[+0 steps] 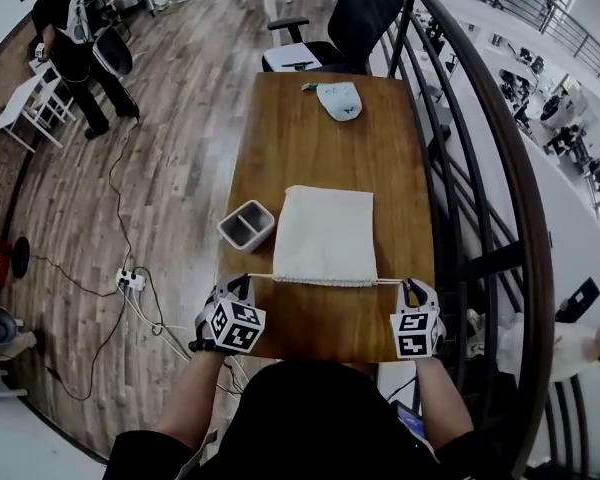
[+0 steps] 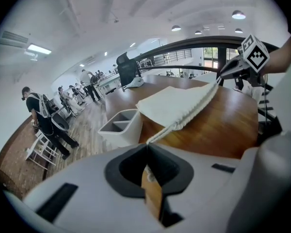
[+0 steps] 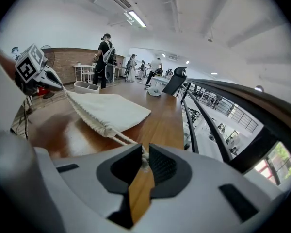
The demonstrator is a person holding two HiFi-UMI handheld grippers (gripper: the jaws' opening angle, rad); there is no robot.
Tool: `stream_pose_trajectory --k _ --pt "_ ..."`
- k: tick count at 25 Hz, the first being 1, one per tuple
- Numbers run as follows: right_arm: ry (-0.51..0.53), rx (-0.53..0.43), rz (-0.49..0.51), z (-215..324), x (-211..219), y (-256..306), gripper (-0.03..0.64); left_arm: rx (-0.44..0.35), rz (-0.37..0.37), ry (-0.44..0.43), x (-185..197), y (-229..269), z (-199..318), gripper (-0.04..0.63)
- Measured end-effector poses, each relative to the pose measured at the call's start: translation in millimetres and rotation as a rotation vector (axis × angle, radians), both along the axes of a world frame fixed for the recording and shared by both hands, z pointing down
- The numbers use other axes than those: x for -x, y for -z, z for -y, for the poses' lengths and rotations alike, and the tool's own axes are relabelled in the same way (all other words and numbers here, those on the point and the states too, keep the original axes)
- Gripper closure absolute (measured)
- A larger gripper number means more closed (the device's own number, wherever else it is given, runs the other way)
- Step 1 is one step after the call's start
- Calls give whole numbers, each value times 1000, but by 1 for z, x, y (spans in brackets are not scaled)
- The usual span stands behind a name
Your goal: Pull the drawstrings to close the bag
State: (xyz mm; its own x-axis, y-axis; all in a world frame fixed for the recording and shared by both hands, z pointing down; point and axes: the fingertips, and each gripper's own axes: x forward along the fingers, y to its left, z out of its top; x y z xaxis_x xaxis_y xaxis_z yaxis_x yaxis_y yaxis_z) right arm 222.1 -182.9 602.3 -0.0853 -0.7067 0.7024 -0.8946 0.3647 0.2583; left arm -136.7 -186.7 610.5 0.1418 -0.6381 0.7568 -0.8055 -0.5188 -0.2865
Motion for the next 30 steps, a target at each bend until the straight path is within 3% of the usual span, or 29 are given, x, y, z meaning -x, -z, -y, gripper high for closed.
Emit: stream_pose_trajectory --k 5,12,20,27,30 --pt "-37 -26 -35 -5 -5 10 578 -19 -34 -53 -5 7 1 577" --pt "3 -75 -144 -12 5 24 580 -82 -40 -87 6 24 14 577" --pt "-56 -45 -198 -23 -19 12 583 -86 -47 -72 15 21 16 577" --pt "-45 -53 -242 -22 -19 14 583 -111 -57 -80 12 28 17 577" --pt "-59 -62 -249 -17 -27 15 584 -115 -53 -37 23 26 20 578"
